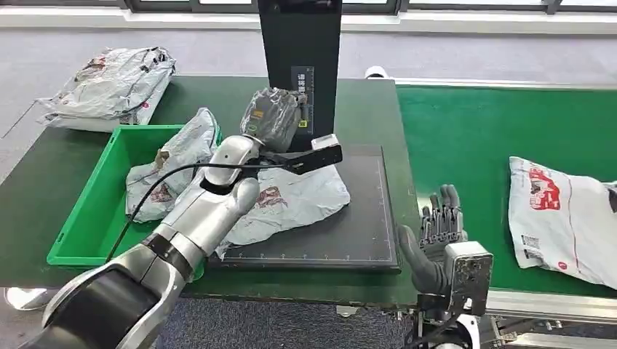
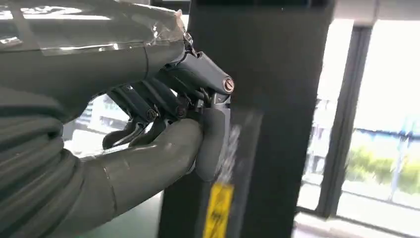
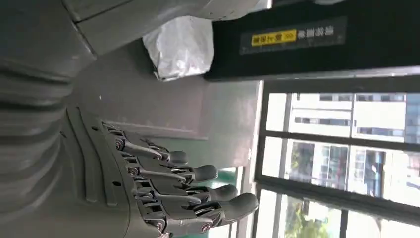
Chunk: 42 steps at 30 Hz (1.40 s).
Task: Moved the parcel from conveyor to table for the left to box.
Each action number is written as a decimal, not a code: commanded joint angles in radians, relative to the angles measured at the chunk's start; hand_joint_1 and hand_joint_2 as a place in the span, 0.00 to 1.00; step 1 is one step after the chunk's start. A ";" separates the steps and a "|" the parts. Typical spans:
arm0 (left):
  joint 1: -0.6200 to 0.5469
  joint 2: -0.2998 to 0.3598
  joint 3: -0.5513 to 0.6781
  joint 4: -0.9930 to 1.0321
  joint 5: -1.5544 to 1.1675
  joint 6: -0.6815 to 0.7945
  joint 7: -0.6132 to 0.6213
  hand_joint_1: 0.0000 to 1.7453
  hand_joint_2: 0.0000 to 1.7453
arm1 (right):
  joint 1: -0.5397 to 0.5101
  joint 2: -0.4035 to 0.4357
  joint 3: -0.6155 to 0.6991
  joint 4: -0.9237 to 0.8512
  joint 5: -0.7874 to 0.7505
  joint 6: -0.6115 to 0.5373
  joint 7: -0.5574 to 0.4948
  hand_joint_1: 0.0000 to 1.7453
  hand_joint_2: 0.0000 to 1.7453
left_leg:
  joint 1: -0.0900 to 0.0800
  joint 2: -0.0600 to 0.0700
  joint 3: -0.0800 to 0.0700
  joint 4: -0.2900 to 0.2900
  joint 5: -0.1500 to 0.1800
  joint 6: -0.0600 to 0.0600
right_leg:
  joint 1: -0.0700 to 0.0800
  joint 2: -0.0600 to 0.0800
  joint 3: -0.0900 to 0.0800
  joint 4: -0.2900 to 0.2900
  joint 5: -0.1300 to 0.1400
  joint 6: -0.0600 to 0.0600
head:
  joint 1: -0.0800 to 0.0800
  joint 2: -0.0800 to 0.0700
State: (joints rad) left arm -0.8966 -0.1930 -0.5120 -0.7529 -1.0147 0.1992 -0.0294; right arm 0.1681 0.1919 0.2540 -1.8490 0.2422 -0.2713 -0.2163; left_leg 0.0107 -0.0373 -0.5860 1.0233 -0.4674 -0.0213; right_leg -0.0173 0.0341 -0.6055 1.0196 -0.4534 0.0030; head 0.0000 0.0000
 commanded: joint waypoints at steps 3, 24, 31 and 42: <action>-0.024 0.032 0.122 -0.130 0.032 0.030 0.021 1.00 1.00 | -0.006 -0.029 -0.040 0.020 -0.019 -0.029 -0.017 0.00 1.00 | 0.000 0.005 0.001 -0.001 0.000 0.001 | 0.001 -0.001 0.001 -0.001 0.001 -0.001 | 0.000 0.000; -0.069 0.051 0.024 0.230 0.015 -0.388 -0.045 0.00 1.00 | -0.029 0.001 -0.071 0.062 0.023 0.098 0.018 0.00 1.00 | 0.000 0.004 0.002 -0.002 0.000 0.001 | 0.001 -0.002 0.002 -0.002 0.001 -0.001 | 0.000 0.000; -0.080 0.059 -0.015 0.281 0.007 -0.460 -0.059 0.00 1.00 | -0.033 0.025 -0.082 0.058 0.050 0.121 0.041 0.00 1.00 | 0.000 0.004 0.001 -0.001 0.000 0.001 | 0.001 -0.001 0.001 -0.001 0.001 -0.001 | 0.000 0.000; -0.049 0.124 -0.049 0.299 -0.003 -0.509 -0.079 0.00 1.00 | -0.040 0.017 -0.058 0.087 0.056 0.155 0.038 0.00 1.00 | 0.000 0.005 0.003 -0.002 0.000 0.000 | 0.001 0.001 0.002 -0.002 0.001 -0.001 | 0.000 0.000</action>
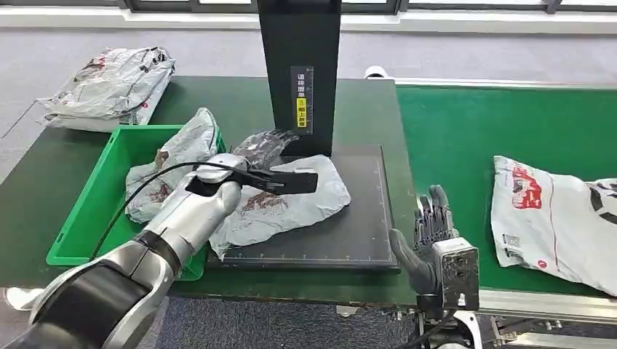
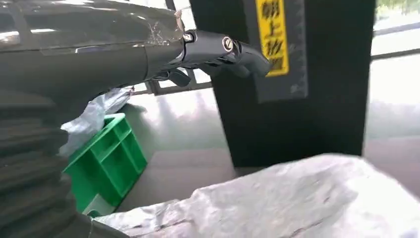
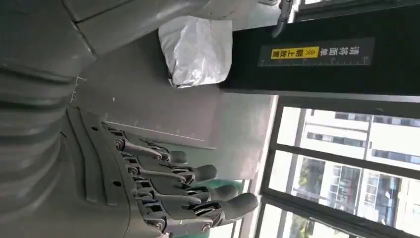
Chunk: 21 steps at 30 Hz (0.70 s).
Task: Moved the parcel from conveyor to table for the left to box.
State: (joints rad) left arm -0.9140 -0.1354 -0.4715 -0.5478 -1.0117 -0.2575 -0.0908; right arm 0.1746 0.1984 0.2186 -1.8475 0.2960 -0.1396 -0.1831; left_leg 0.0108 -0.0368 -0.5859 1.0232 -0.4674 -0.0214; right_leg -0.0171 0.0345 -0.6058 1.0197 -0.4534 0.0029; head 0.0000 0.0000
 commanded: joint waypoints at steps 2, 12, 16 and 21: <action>-0.028 0.080 -0.099 0.098 -0.010 -0.067 -0.028 0.00 1.00 | -0.050 0.012 -0.021 0.089 0.004 0.029 0.009 0.00 1.00 | 0.001 0.008 0.004 -0.004 0.000 0.001 | 0.002 0.000 0.004 -0.004 0.002 -0.001 | 0.000 0.000; 0.006 0.181 -0.130 0.094 0.067 -0.237 -0.206 0.92 1.00 | -0.066 -0.006 0.003 0.148 -0.002 0.083 0.007 0.00 1.00 | 0.000 0.008 0.005 -0.003 0.000 0.000 | 0.001 0.003 0.003 -0.003 0.002 -0.001 | 0.000 0.000; 0.003 0.175 -0.125 0.097 0.076 -0.253 -0.201 0.93 1.00 | -0.066 -0.009 0.004 0.144 -0.002 0.087 0.007 0.00 1.00 | 0.001 0.006 0.003 -0.003 0.000 0.001 | 0.001 -0.001 0.003 -0.003 0.001 -0.001 | 0.000 0.000; 0.062 0.235 -0.138 0.057 0.145 -0.307 -0.278 1.00 1.00 | -0.109 -0.010 0.019 0.196 -0.009 0.113 0.006 0.00 1.00 | 0.000 0.009 0.005 -0.004 0.000 0.001 | 0.001 0.004 0.003 -0.003 0.002 -0.001 | 0.000 0.000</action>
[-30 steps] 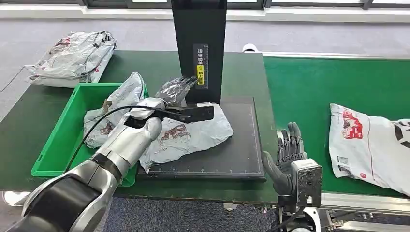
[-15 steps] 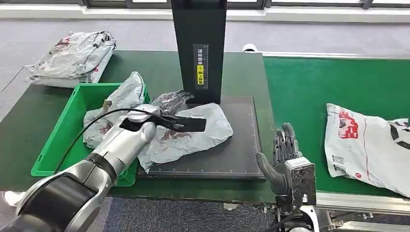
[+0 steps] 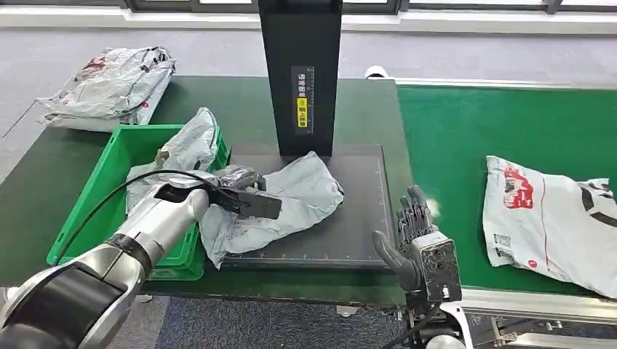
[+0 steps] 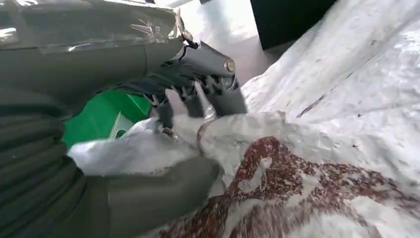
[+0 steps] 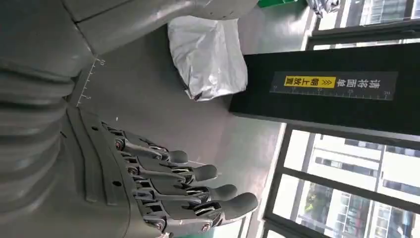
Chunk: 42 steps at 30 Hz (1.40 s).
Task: Moved the parcel from conveyor to table for the left to box.
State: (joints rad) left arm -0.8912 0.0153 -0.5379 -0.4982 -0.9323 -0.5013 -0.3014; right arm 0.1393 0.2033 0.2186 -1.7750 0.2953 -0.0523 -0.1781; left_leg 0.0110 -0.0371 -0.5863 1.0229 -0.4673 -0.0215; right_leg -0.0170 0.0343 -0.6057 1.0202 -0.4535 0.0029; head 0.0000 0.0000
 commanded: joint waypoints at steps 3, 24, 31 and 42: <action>0.046 0.077 -0.072 0.013 0.072 -0.045 -0.041 1.00 1.00 | -0.093 -0.015 0.022 0.144 -0.009 0.027 0.002 0.00 1.00 | 0.000 0.008 0.004 -0.002 0.000 0.001 | 0.001 0.003 0.002 -0.003 0.002 -0.001 | 0.000 0.000; 0.104 0.085 -0.081 0.012 0.059 0.027 0.014 1.00 1.00 | -0.121 -0.027 0.042 0.178 -0.015 0.035 -0.003 0.00 1.00 | 0.000 0.006 0.004 -0.003 0.000 0.000 | 0.001 0.000 0.003 -0.003 0.001 -0.001 | 0.000 0.000; 0.073 0.016 -0.040 0.047 0.017 0.245 0.176 1.00 1.00 | -0.084 -0.018 0.014 0.128 -0.016 0.004 -0.010 0.00 1.00 | 0.000 0.004 0.004 -0.003 0.002 0.000 | 0.001 -0.002 0.004 -0.004 0.002 -0.001 | 0.000 0.000; 0.157 -0.064 0.369 -0.663 0.454 0.521 0.218 1.00 1.00 | 0.041 -0.028 -0.037 -0.009 -0.011 -0.071 -0.009 0.00 1.00 | 0.001 -0.001 -0.004 0.001 0.003 0.002 | 0.002 -0.006 -0.002 -0.001 0.002 -0.001 | 0.000 0.000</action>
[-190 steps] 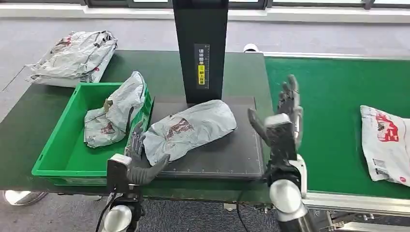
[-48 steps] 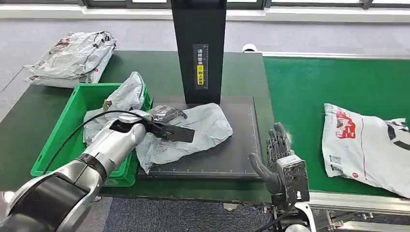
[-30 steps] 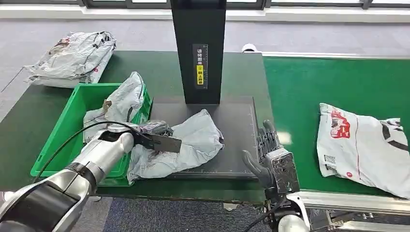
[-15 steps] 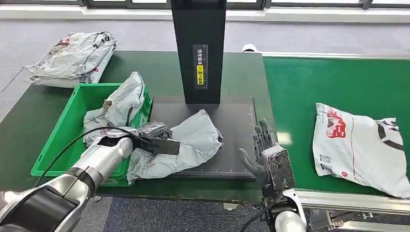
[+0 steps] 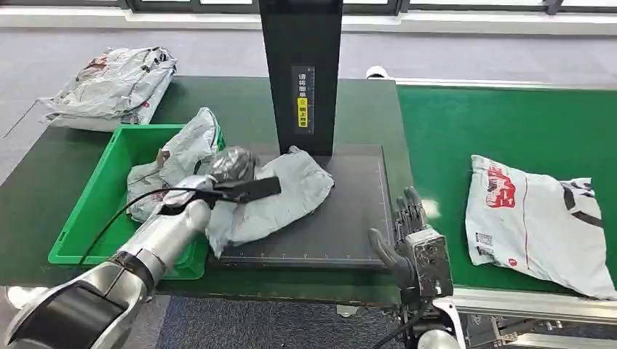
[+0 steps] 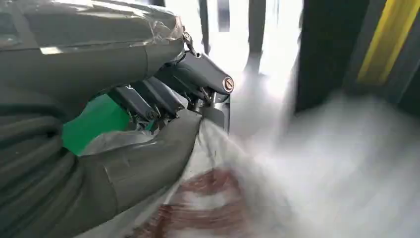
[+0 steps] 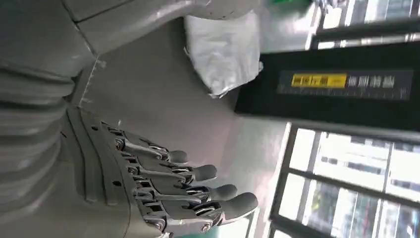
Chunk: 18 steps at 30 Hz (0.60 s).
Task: Moved the parcel from conveyor to table for the left to box.
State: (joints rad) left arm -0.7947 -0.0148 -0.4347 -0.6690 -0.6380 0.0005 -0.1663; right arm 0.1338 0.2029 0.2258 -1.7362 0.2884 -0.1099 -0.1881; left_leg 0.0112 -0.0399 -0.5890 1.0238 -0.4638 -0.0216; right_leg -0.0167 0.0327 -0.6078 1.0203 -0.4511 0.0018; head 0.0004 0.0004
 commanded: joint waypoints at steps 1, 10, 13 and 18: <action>0.069 -0.029 0.272 -0.488 0.175 0.031 0.064 1.00 1.00 | 0.040 -0.027 -0.041 -0.039 -0.003 -0.015 0.000 0.00 1.00 | -0.001 0.006 0.002 -0.001 -0.002 0.001 | -0.001 0.002 0.001 -0.001 0.000 0.000 | 0.000 0.000; 0.052 -0.056 0.297 -0.462 0.216 0.045 0.029 1.00 1.00 | 0.004 -0.024 -0.054 -0.016 -0.004 -0.021 -0.001 0.00 1.00 | 0.000 0.007 0.003 -0.001 -0.002 0.000 | 0.001 0.002 0.001 -0.002 0.000 -0.001 | 0.000 0.000; 0.060 -0.060 0.300 -0.484 0.225 0.051 0.023 1.00 1.00 | 0.011 -0.026 -0.059 -0.002 -0.003 -0.026 -0.003 0.00 1.00 | 0.001 0.008 0.003 -0.001 -0.002 0.000 | 0.001 0.002 0.001 -0.002 0.001 -0.001 | 0.000 0.000; 0.078 -0.046 0.298 -0.516 0.176 0.112 0.018 1.00 1.00 | 0.032 -0.033 -0.051 0.002 -0.001 -0.035 -0.020 0.00 1.00 | 0.000 0.008 0.005 -0.003 -0.002 0.000 | 0.001 0.000 0.004 -0.004 0.000 -0.001 | 0.000 0.000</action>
State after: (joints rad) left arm -0.7148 -0.0546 -0.1774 -1.1650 -0.4173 0.0496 -0.1450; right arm 0.1723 0.2007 0.2106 -1.7849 0.2880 -0.1366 -0.1945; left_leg 0.0109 -0.0346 -0.5871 1.0233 -0.4661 -0.0225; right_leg -0.0171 0.0367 -0.6080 1.0202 -0.4514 0.0014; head 0.0000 0.0000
